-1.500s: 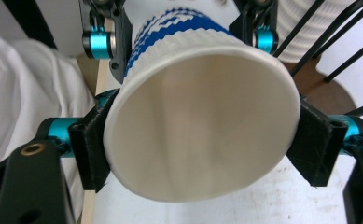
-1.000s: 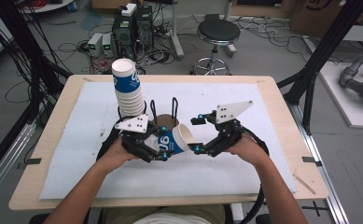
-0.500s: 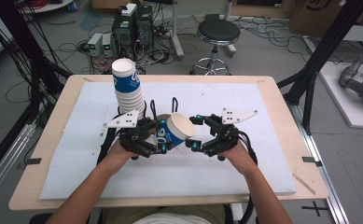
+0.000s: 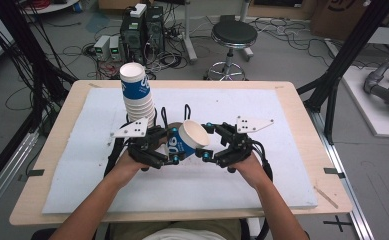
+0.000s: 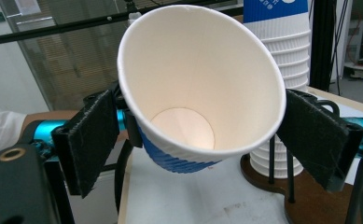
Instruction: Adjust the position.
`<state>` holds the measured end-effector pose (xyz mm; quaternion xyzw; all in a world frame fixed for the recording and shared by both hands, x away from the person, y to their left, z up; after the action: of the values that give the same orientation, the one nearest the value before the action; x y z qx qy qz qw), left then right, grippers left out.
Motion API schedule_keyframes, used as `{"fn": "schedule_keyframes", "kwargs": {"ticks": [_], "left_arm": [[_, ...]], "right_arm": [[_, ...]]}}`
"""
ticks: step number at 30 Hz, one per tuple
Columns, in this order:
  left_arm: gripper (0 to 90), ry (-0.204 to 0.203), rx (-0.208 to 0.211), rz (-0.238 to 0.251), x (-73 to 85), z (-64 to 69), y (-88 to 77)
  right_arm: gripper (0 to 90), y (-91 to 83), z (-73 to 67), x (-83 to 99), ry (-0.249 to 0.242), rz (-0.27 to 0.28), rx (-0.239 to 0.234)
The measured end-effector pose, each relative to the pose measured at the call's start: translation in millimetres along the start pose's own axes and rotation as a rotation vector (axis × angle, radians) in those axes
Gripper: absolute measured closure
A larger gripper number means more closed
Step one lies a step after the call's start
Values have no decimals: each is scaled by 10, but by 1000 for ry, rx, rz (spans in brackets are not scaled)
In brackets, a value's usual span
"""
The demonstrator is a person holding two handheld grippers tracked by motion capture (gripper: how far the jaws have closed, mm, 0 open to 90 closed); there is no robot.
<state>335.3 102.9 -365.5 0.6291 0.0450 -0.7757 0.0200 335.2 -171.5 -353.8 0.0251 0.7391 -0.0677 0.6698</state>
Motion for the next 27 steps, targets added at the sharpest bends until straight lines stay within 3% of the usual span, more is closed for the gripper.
{"fn": "schedule_keyframes", "kwargs": {"ticks": [4, 7, 15, 17, 19, 27], "left_arm": [[285, -3, 10, -9, 13, 4, 19], [291, -7, 17, -12, 15, 5, 19], [296, -4, 10, -46, 22, 3, 23], [277, 0, -28, -79, 13, 18, 34], [164, -10, -69, -109, 3, 18, 38], [153, 22, -97, -169, -3, 18, -9]], "right_arm": [[166, 14, -4, 2, -10, 2, -8], [233, -10, 10, 1, -17, 2, -17], [271, -24, 9, -1, -32, -29, -19], [271, -29, 7, -3, -37, -46, -14], [271, -43, 9, -14, -43, -53, -14], [271, -137, 23, -153, -82, -179, 30]]}}
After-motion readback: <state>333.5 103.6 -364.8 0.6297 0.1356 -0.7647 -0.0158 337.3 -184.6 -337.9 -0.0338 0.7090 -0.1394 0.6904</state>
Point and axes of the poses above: each handheld gripper's, and its own axes: y roughly forward along the jaws, x roughly out of its underside, z roughly to its right, the point moved 1 cm from there along y, roughly forward along the jaws, and after that the axes turned 6 degrees about -y, right-handed, at the moved point
